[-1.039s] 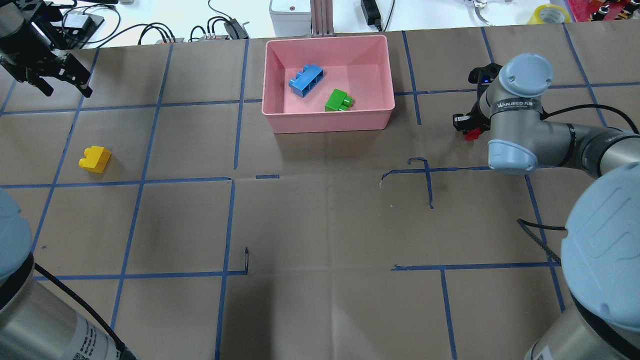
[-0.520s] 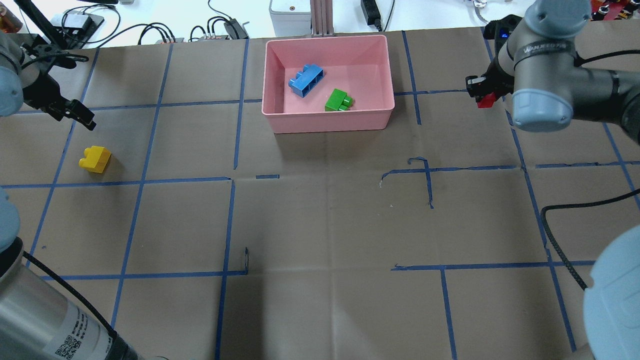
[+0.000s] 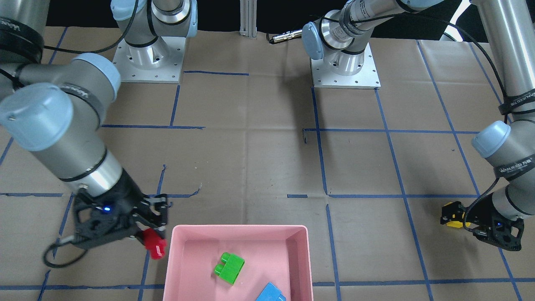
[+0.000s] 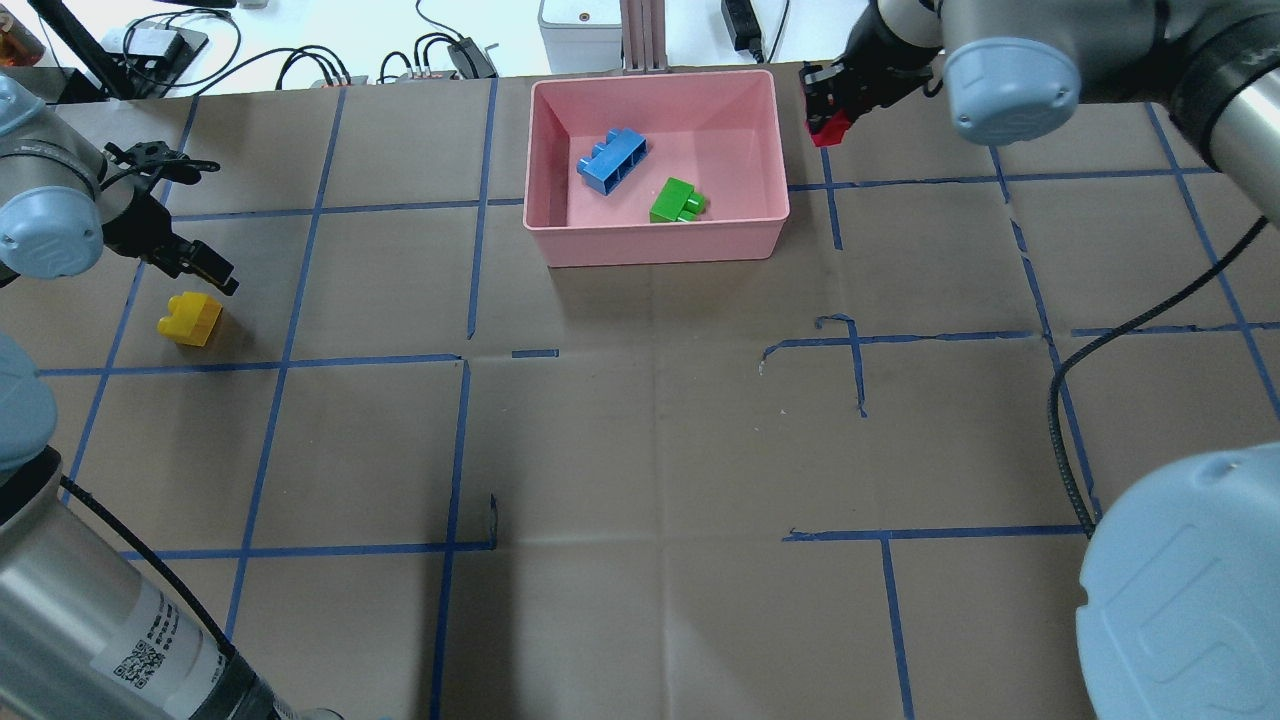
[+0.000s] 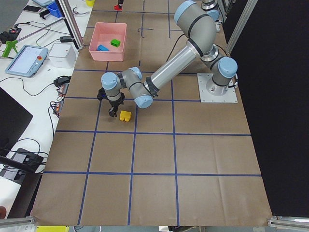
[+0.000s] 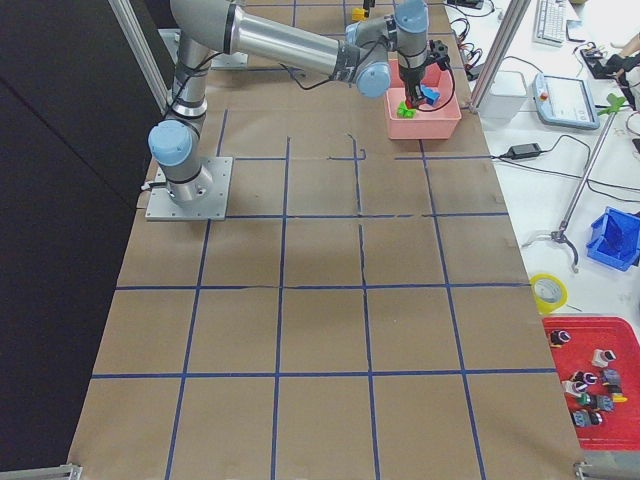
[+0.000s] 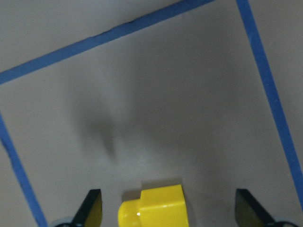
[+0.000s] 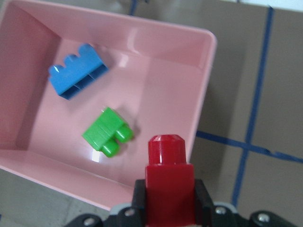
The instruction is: Put all blocks into box
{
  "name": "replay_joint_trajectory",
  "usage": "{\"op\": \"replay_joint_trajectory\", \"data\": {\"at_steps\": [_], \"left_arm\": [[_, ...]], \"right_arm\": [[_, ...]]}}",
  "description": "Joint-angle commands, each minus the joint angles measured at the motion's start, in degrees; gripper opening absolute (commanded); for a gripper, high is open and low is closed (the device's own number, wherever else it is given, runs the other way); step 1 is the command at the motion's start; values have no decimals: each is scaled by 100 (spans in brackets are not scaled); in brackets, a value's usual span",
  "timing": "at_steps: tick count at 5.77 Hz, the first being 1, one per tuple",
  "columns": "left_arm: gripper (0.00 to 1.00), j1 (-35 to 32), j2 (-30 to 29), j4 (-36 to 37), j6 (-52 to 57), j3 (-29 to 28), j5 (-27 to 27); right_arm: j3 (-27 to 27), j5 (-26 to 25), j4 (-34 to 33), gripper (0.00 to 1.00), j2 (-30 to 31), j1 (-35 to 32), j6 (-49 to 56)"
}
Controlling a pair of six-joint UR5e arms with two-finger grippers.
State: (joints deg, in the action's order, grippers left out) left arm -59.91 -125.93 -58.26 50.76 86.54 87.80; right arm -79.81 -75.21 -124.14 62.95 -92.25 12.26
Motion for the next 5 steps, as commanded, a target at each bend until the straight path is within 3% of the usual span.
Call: {"op": "replay_joint_trajectory", "data": {"at_steps": [1,3,4,5], "left_arm": [[99,93,85,8,4,38,17],[99,251,-19,16,-14,134,35],[99,356,-2,16,-31,239,35],[99,357,7,25,-49,327,-8]], "right_arm": [[1014,472,-890,3,-1234,-669,-4],[1310,420,-840,4,-1487,-865,-83],[1284,367,-700,67,-1435,-874,-135],[1284,358,-568,100,-1417,-874,-75]]}}
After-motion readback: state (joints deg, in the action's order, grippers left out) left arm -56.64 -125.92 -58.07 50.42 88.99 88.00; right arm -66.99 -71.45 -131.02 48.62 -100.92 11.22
